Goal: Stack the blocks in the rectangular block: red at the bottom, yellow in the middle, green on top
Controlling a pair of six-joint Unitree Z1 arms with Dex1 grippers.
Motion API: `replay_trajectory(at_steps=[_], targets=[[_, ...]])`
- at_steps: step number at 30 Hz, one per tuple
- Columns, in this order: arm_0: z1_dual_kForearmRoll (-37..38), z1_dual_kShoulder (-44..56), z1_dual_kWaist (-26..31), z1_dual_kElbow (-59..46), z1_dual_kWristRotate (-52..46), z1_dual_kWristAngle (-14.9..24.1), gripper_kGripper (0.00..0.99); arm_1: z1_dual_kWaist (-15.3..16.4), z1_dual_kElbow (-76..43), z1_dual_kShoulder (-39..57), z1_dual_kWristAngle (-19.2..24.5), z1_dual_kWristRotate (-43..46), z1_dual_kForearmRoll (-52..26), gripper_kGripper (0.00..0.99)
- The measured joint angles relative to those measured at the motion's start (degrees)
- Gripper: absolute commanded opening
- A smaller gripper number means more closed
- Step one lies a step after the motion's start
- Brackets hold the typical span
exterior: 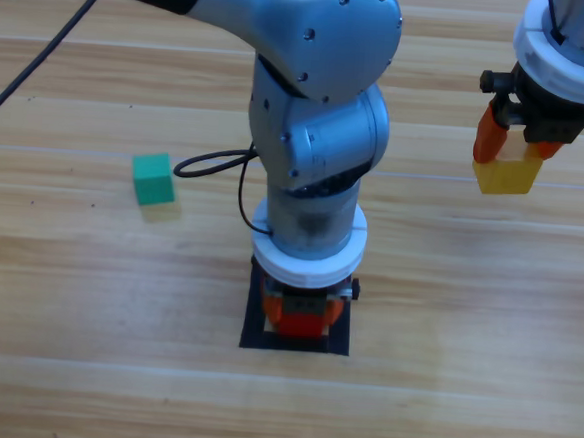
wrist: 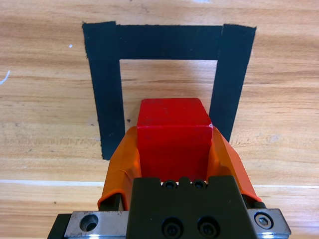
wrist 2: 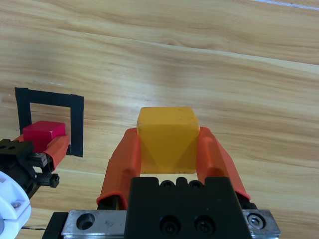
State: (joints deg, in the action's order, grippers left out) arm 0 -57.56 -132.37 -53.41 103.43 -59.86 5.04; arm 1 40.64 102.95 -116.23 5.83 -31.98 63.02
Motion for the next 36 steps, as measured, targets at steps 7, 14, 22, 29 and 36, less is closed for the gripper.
replay_trajectory(at_steps=[7,14,22,29,36], targets=[[0.44,-0.01,0.0,0.0,0.4,0.44,0.003,0.0,0.0,0.0,0.04,0.0,-0.01,0.147],[0.7,-0.08,0.0,0.0,0.58,1.21,0.037,0.0,0.0,0.0,0.1,0.0,-0.01,0.147],[0.71,-0.08,0.0,0.0,0.58,1.33,0.456,0.0,0.0,0.0,0.15,0.0,-0.02,0.149],[0.78,-0.08,0.0,-0.01,0.41,1.37,0.779,0.0,0.0,0.0,0.29,0.0,-0.03,0.149],[0.78,-0.08,-0.05,-0.01,-0.45,1.55,0.862,0.0,0.0,0.0,0.29,-0.01,-0.03,0.149]])
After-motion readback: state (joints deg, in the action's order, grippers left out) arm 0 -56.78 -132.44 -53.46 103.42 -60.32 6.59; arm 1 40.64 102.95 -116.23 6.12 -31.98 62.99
